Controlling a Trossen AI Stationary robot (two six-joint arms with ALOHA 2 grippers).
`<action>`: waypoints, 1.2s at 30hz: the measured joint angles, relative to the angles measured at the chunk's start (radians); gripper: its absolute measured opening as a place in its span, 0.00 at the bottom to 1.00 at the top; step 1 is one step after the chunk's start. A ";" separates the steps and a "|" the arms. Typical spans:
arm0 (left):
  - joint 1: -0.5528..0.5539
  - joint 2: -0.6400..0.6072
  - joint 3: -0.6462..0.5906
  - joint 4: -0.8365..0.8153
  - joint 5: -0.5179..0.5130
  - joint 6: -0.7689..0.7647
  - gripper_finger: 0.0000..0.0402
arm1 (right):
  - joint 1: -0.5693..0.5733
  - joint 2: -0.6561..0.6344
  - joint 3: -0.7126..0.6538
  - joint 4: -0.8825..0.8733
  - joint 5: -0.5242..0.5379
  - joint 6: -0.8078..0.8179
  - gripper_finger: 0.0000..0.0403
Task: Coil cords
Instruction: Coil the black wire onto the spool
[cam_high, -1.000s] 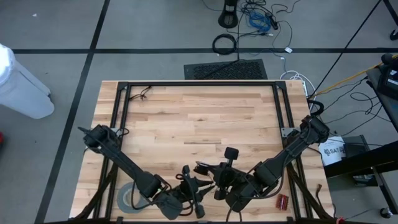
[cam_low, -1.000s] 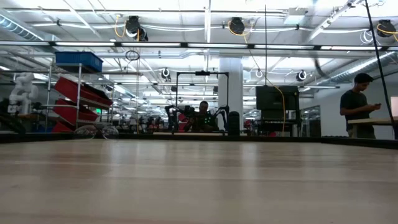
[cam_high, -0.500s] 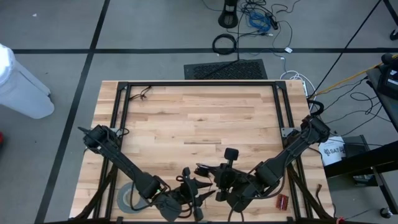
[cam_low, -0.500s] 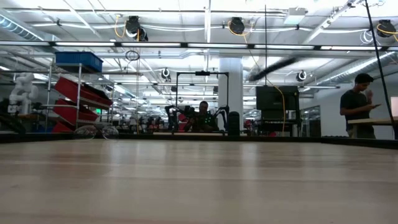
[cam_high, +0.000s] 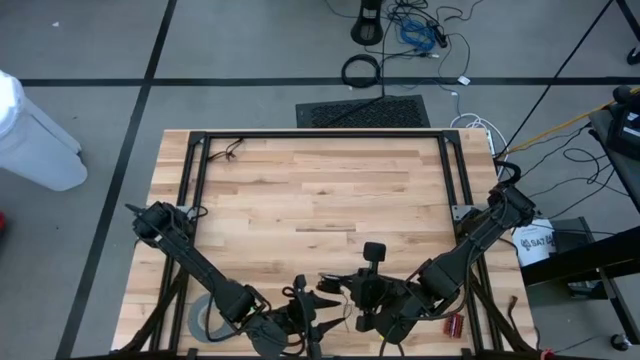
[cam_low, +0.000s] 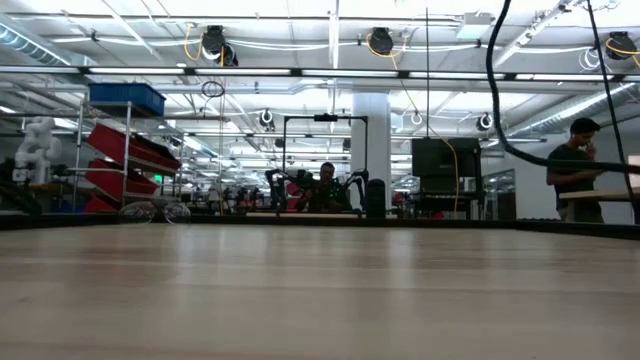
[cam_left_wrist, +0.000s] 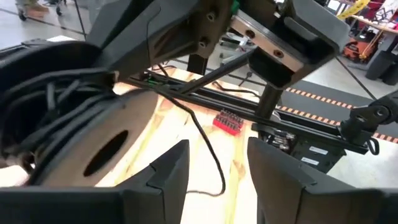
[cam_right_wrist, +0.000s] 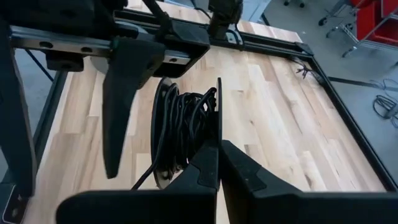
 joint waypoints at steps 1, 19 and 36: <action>-0.001 0.000 0.000 0.000 0.000 0.000 0.43 | 0.003 0.000 0.000 -0.001 0.000 0.000 0.00; -0.087 0.000 0.000 0.076 -0.086 0.028 0.44 | 0.034 -0.036 0.000 -0.012 0.006 0.018 0.00; -0.100 0.117 0.000 0.220 -0.232 0.139 0.44 | 0.044 -0.108 0.000 -0.009 0.005 -0.032 0.00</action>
